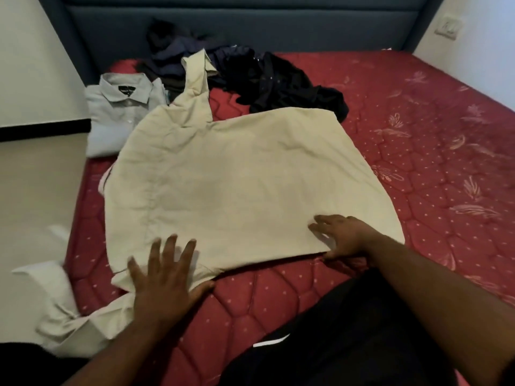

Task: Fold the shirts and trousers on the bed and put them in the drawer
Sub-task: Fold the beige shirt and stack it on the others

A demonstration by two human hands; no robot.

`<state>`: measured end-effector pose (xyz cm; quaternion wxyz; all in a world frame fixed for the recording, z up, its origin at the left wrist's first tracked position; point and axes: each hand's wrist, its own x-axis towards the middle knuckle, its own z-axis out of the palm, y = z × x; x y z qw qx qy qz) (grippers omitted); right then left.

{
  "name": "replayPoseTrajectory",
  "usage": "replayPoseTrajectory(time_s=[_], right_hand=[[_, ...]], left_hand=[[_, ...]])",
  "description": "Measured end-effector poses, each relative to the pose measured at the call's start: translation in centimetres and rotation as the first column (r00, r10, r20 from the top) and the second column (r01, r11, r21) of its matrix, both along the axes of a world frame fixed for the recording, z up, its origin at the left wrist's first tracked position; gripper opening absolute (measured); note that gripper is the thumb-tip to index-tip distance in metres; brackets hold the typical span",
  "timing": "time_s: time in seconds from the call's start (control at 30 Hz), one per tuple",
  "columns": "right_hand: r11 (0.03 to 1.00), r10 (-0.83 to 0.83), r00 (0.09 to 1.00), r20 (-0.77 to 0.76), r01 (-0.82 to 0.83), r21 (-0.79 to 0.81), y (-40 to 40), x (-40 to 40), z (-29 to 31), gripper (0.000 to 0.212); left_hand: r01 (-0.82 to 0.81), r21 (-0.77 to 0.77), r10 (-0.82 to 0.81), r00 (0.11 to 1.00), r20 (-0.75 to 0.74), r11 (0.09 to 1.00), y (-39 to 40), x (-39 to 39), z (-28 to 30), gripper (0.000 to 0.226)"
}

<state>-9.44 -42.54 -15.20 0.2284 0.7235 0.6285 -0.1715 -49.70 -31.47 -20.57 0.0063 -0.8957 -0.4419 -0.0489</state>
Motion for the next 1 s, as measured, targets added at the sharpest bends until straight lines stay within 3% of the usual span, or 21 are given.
replayPoseTrajectory(time_s=[0.1, 0.17, 0.23, 0.37, 0.5, 0.6, 0.67, 0.73, 0.77, 0.83, 0.87, 0.9, 0.93, 0.97, 1.0], right_hand=[[0.991, 0.084, 0.996, 0.028, -0.086, 0.102, 0.7, -1.7, 0.4, 0.049], [0.978, -0.012, 0.999, 0.053, 0.001, 0.209, 1.6, -1.7, 1.3, 0.031], [0.94, -0.133, 0.99, 0.048, 0.111, 0.323, 2.9, -1.1, 2.4, 0.024], [0.885, -0.269, 0.961, 0.064, 0.22, 0.41, 8.1, 1.6, 4.7, 0.022], [0.894, -0.318, 0.942, 0.104, 0.262, 0.363, 14.9, 5.1, 5.2, 0.031], [0.928, -0.304, 0.94, 0.157, 0.255, 0.272, 19.6, 6.9, 3.8, 0.033], [0.943, -0.276, 0.932, 0.236, 0.215, 0.253, 21.0, 6.7, 2.5, 0.038], [0.918, -0.278, 0.941, 0.19, 0.202, 0.34, 21.5, 5.3, 0.8, 0.042], [0.887, -0.279, 0.954, 0.107, 0.213, 0.411, 21.4, 4.0, -0.2, 0.043], [0.814, -0.22, 0.974, -0.054, 0.214, 0.541, 20.2, 0.8, -2.1, 0.038], [0.782, -0.168, 0.981, -0.099, 0.194, 0.593, 19.6, -1.2, -2.9, 0.034], [0.762, -0.131, 0.984, -0.124, 0.18, 0.622, 18.7, -2.7, -3.8, 0.031], [0.751, -0.108, 0.985, -0.136, 0.17, 0.638, 18.1, -4.4, -4.5, 0.032], [0.763, -0.108, 0.985, -0.133, 0.168, 0.624, 17.5, -5.3, -5.1, 0.035], [0.786, -0.121, 0.985, -0.12, 0.169, 0.594, 17.0, -5.9, -5.4, 0.04]], left_hand=[[-0.057, -0.033, 0.06, 0.996, 0.067, 0.998, 0.2, -1.7, 0.4, 0.076], [-0.019, 0.033, 0.013, 0.984, 0.18, 0.999, 1.7, -0.9, 1.3, 0.052], [0.019, 0.132, -0.048, 0.975, 0.216, 0.991, 4.5, 0.6, 3.4, 0.044], [0.149, 0.213, -0.153, 0.988, 0.003, 0.966, 13.6, 4.3, 8.0, 0.064], [0.217, 0.084, -0.177, 0.925, -0.335, 0.973, 22.6, 8.4, 12.3, 0.057], [0.2, 0.019, -0.171, 0.879, -0.444, 0.98, 27.6, 10.9, 11.8, 0.066], [0.128, -0.062, -0.142, 0.918, -0.371, 0.99, 28.6, 12.1, 10.8, 0.081], [0.075, -0.082, -0.079, 0.996, -0.051, 0.994, 27.5, 11.3, 10.6, 0.082], [0.07, -0.011, -0.067, 0.984, 0.165, 0.998, 26.6, 9.7, 10.2, 0.075], [-0.125, 0.198, 0.011, 0.87, 0.493, 0.972, 23.8, 4.9, 8.6, 0.051], [-0.324, 0.176, 0.16, 0.784, 0.6, 0.929, 22.1, 1.8, 7.5, 0.045], [-0.534, -0.008, 0.403, 0.629, 0.664, 0.846, 20.7, -0.9, 6.1, 0.048], [-0.677, -0.292, 0.669, 0.396, 0.629, 0.676, 19.6, -3.5, 4.9, 0.056], [-0.714, -0.533, 0.857, 0.188, 0.479, 0.455, 18.8, -5.2, 3.5, 0.067], [-0.695, -0.661, 0.94, 0.065, 0.335, 0.283, 18.5, -6.4, 2.7, 0.078]])
